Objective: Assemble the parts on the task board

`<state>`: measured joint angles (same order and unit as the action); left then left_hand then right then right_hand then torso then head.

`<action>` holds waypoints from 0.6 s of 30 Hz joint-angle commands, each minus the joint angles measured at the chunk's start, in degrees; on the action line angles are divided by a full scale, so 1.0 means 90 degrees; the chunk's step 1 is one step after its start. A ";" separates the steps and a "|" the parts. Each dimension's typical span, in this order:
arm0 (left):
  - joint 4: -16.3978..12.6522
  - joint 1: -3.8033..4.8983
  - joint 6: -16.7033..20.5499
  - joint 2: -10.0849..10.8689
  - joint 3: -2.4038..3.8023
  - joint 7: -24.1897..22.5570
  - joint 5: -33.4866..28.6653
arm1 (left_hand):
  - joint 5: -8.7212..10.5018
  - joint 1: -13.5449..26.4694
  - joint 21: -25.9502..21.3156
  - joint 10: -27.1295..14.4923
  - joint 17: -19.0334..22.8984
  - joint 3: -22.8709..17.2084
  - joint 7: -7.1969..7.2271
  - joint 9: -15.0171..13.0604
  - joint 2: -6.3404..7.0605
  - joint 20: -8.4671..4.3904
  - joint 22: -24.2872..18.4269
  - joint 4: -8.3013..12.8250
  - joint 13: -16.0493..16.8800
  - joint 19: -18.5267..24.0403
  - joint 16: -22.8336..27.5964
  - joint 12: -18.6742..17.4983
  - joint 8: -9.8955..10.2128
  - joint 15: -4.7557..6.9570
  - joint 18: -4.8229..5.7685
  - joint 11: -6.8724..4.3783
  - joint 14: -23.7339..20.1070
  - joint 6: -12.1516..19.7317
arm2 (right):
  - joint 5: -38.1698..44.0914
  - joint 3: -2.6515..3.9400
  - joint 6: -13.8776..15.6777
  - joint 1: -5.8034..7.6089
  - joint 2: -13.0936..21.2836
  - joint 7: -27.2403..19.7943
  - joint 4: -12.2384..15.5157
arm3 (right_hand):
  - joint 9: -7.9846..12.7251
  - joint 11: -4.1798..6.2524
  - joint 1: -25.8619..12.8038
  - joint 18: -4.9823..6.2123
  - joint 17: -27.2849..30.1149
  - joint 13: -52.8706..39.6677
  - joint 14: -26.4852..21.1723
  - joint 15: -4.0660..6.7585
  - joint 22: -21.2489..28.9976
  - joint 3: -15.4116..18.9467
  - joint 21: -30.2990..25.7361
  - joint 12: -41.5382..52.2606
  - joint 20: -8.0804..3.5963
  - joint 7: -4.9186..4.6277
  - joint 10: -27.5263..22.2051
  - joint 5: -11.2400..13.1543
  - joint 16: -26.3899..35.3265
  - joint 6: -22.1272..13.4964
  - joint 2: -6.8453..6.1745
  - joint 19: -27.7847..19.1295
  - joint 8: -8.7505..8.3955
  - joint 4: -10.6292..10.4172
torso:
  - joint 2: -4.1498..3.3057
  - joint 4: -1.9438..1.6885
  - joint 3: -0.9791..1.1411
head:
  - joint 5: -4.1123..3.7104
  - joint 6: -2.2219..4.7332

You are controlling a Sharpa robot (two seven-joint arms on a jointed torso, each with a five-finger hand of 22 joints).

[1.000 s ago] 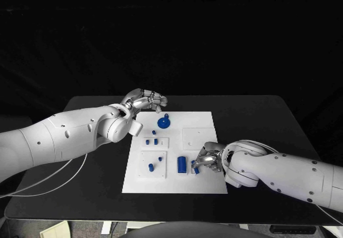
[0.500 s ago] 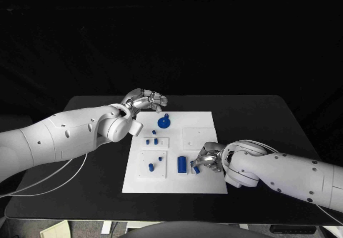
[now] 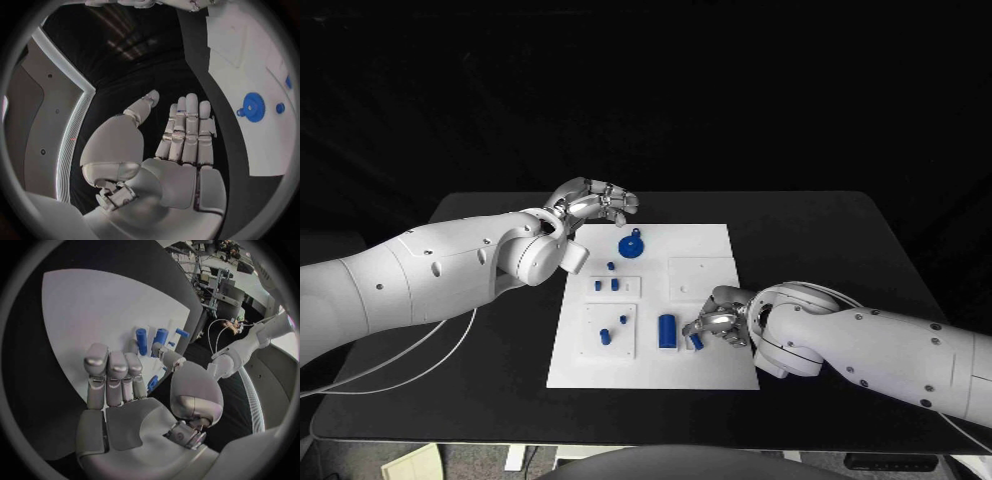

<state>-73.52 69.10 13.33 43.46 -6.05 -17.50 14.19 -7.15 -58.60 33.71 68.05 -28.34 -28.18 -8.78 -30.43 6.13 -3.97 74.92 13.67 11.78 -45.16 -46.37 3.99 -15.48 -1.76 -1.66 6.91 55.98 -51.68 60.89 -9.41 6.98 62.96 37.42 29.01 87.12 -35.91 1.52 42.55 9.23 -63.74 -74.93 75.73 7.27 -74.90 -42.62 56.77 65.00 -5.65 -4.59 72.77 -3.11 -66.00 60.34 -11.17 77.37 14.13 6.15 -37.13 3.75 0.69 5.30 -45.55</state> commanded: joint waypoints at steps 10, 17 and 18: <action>-0.0010 0.0002 -0.0076 -0.0011 0.0005 -0.0037 0.0024 | 0.0022 0.0063 -0.0042 -0.0017 -0.0012 0.0004 -0.0012 0.0007 0.0012 0.0008 0.0039 -0.0043 -0.0007 -0.0010 0.0039 0.0016 -0.0034 -0.0003 -0.0048 0.0007 0.0031 0.0043 | -0.0025 0.0001 -0.0112 -0.0007 0.0024 -0.0125 0.0066 | -0.0004 0.0046 0.0006 0.0641 -0.0023 -0.0099 0.0004 0.0068 -0.0085 -0.0352 -0.0035 0.0035 -0.0016 0.0016 0.0030 0.0003 0.0025 0.0115 0.0603 -0.0056 0.0042 -0.0113 | -0.0001 -0.0001 -0.0001 | 0.0002 -0.0004; -0.0010 0.0002 -0.0076 -0.0013 0.0005 -0.0036 0.0024 | 0.0023 0.0063 -0.0044 -0.0017 -0.0014 0.0004 -0.0012 0.0007 0.0012 0.0008 0.0040 -0.0044 -0.0007 -0.0010 0.0041 0.0016 -0.0035 -0.0003 -0.0048 0.0007 0.0031 0.0043 | -0.0025 0.0001 -0.0107 -0.0007 0.0052 -0.0126 0.0112 | 0.0032 0.0046 -0.0217 0.0641 -0.0027 -0.0093 0.0008 0.0068 -0.0103 -0.0458 -0.0001 0.0033 0.0017 0.0020 0.0047 -0.0019 0.0023 0.0160 0.0566 -0.0055 0.0041 -0.0012 | 0.0001 -0.0002 -0.0002 | 0.0003 -0.0001; -0.0010 0.0002 -0.0076 -0.0012 0.0005 -0.0036 0.0025 | 0.0022 0.0063 -0.0044 -0.0017 -0.0014 0.0004 -0.0012 0.0007 0.0012 0.0008 0.0041 -0.0044 -0.0007 -0.0010 0.0041 0.0016 -0.0035 -0.0003 -0.0048 0.0007 0.0031 0.0043 | -0.0025 0.0001 -0.0106 -0.0007 0.0053 -0.0132 0.0113 | 0.0036 0.0046 -0.0249 0.0641 -0.0027 -0.0090 0.0009 0.0068 -0.0103 -0.0457 0.0001 0.0029 0.0019 0.0020 0.0047 -0.0017 0.0023 0.0163 0.0552 -0.0053 0.0041 -0.0012 | -0.0001 -0.0002 -0.0002 | 0.0003 0.0000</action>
<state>-73.49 69.10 13.32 43.46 -6.05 -17.47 14.22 -7.15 -58.60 33.71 68.05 -28.41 -28.17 -8.78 -30.44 6.13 -3.97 74.91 13.67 11.78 -45.16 -46.37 3.99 -15.48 -1.76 -1.61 6.91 55.98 -51.68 60.85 -9.42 6.93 62.96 37.97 28.86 87.87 -35.61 1.75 40.66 9.21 -63.92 -74.92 75.71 7.65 -74.95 -46.50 56.56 65.00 -5.64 -4.41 73.00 -3.11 -66.00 61.34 -6.25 76.95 14.13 5.94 -37.13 3.72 0.67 5.30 -45.58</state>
